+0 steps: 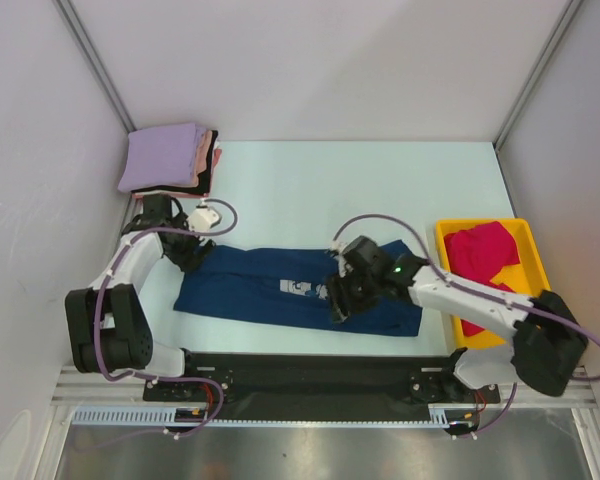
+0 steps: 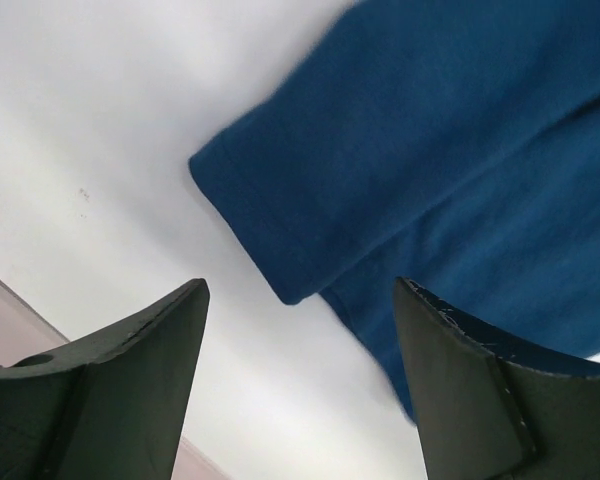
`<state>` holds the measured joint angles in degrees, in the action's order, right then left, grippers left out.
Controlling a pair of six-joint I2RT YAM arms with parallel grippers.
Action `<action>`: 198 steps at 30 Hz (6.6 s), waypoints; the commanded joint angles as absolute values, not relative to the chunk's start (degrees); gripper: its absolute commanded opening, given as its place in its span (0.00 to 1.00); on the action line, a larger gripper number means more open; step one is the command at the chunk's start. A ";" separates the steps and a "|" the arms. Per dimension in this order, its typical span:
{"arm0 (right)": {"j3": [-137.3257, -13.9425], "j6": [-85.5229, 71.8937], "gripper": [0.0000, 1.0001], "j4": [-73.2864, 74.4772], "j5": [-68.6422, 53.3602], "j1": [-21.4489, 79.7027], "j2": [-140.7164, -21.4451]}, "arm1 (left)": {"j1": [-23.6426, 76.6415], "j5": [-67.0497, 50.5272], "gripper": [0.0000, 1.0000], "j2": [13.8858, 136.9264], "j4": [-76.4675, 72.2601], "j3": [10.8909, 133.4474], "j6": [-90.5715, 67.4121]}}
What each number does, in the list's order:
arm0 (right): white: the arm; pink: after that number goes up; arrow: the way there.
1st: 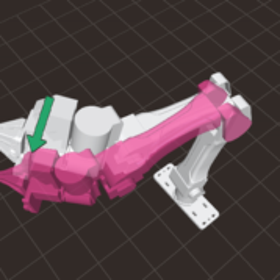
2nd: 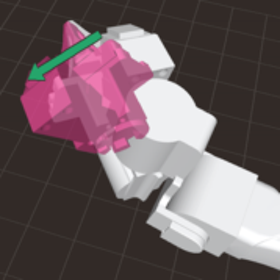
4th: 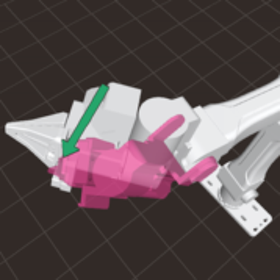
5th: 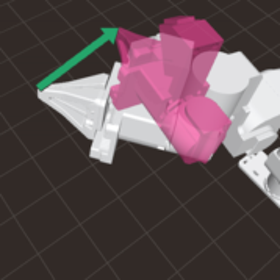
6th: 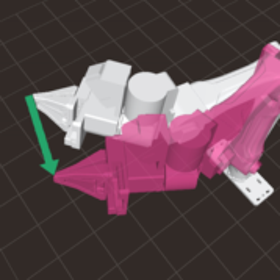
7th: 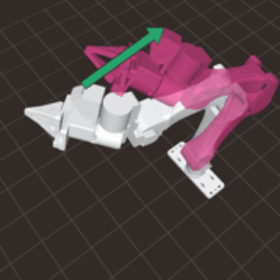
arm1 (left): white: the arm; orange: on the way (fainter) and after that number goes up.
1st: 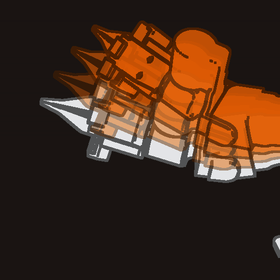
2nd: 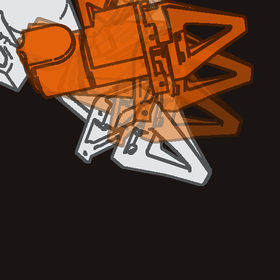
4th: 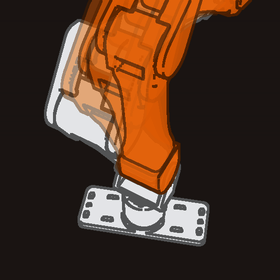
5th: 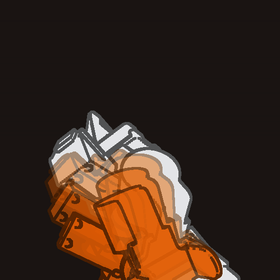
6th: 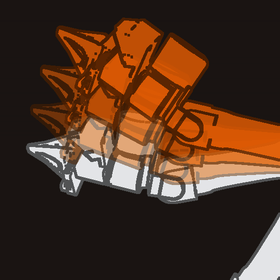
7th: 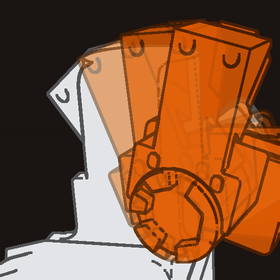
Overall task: Fold and stack the t-shirts
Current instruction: Fold the tshirt
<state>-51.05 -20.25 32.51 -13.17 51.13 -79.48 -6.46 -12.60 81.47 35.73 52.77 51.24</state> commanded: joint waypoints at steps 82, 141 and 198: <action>-146.87 -20.66 0.55 25.92 0.53 10.55 -146.61 | 31.12 -33.05 0.75 90.62 46.64 55.80 26.18; -79.67 -34.54 0.54 24.78 -3.86 8.87 -99.43 | 31.20 -28.65 0.72 67.71 56.08 49.67 54.81; -26.46 -53.17 0.24 27.78 -10.72 49.83 -65.74 | 66.36 -14.24 0.50 62.75 8.79 20.39 60.38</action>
